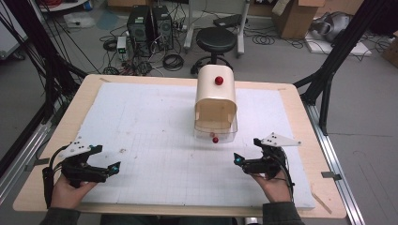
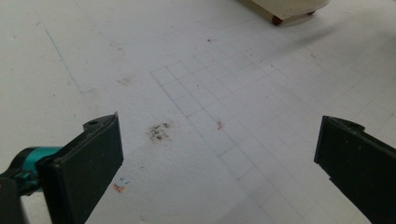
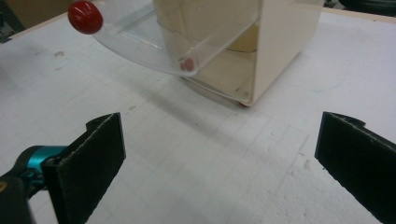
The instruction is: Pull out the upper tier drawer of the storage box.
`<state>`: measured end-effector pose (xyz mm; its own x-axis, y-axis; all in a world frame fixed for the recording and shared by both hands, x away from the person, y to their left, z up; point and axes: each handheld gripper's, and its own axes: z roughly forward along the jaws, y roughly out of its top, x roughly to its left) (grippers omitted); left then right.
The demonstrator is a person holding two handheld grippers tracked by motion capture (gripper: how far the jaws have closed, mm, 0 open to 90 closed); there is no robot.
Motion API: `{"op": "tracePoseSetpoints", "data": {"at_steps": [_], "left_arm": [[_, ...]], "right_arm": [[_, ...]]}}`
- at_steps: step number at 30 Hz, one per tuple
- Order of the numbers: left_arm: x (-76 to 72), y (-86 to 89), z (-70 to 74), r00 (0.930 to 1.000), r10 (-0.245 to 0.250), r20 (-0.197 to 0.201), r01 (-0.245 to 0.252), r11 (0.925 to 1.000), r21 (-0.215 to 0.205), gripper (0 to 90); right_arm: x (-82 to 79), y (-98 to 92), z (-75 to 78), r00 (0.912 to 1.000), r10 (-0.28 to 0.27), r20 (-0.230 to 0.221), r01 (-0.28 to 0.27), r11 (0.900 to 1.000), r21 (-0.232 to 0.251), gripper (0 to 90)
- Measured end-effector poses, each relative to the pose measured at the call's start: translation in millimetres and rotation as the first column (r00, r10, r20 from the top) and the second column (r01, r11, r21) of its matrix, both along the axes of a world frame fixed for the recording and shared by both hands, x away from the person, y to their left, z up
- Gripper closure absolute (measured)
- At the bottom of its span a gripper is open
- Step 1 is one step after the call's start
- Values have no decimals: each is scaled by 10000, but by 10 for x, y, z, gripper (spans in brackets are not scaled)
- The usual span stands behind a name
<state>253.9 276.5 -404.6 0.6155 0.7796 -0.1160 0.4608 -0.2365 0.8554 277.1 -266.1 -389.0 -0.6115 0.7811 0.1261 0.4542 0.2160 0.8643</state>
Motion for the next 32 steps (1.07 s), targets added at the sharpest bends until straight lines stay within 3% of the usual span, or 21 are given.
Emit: {"op": "tracePoseSetpoints", "data": {"at_steps": [14, 32], "left_arm": [[-7, 10, 4, 10000, -10, 26, 10, 10000, -94, 17], [-8, 9, -4, 10000, -86, 10, 86, 9999, -122, 17]], "right_arm": [[-33, -209, -52, 9989, -473, 72, 473, 9989, 20, 8], [-70, -247, -130, 9989, -473, -72, 474, 9988, 146, 8]]}}
